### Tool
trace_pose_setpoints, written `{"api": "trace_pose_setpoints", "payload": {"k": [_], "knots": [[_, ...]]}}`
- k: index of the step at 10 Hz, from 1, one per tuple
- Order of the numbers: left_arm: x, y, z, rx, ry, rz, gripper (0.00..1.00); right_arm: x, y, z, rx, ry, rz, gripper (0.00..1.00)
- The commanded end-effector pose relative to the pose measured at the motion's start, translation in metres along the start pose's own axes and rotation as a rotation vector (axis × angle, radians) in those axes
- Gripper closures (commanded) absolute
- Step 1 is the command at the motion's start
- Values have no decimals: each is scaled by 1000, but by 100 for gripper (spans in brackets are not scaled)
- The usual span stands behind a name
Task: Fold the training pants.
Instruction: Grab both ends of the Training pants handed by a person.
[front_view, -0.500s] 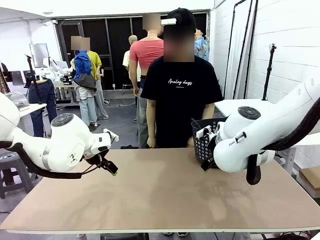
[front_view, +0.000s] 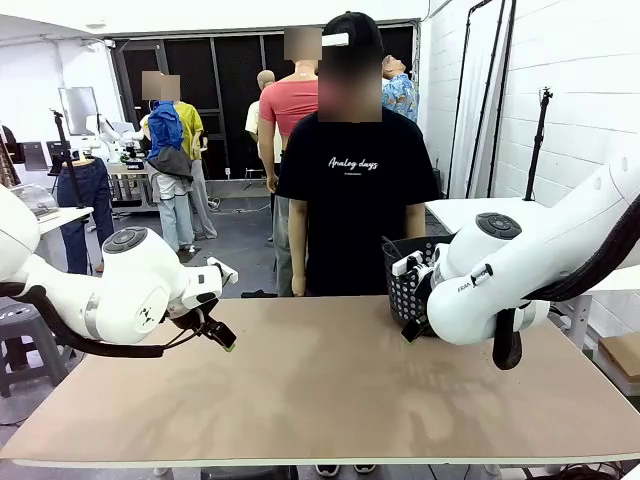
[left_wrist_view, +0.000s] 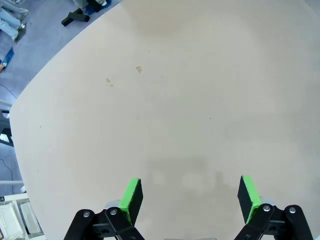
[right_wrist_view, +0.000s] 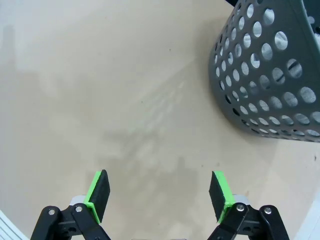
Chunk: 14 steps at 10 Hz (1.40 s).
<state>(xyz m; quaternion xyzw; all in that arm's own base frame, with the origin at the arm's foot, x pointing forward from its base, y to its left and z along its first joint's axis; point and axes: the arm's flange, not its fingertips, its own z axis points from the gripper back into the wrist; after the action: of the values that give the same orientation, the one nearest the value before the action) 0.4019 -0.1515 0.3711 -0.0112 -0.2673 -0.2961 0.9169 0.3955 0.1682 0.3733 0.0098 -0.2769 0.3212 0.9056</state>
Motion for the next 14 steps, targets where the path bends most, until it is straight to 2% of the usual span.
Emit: {"api": "trace_pose_setpoints", "payload": {"k": [1, 10, 11, 14], "knots": [[0, 1, 0, 1, 0, 2, 0, 0, 0, 0, 0, 0, -1, 0], [0, 0, 0, 0, 0, 0, 0, 0, 0, 0, 0, 0, -1, 0], [-1, -1, 9, 1, 15, 0, 0, 0, 0, 0, 0, 0, 0, 0], [9, 0, 65, 37, 24, 13, 0, 8, 2, 45, 44, 25, 10, 0]]}}
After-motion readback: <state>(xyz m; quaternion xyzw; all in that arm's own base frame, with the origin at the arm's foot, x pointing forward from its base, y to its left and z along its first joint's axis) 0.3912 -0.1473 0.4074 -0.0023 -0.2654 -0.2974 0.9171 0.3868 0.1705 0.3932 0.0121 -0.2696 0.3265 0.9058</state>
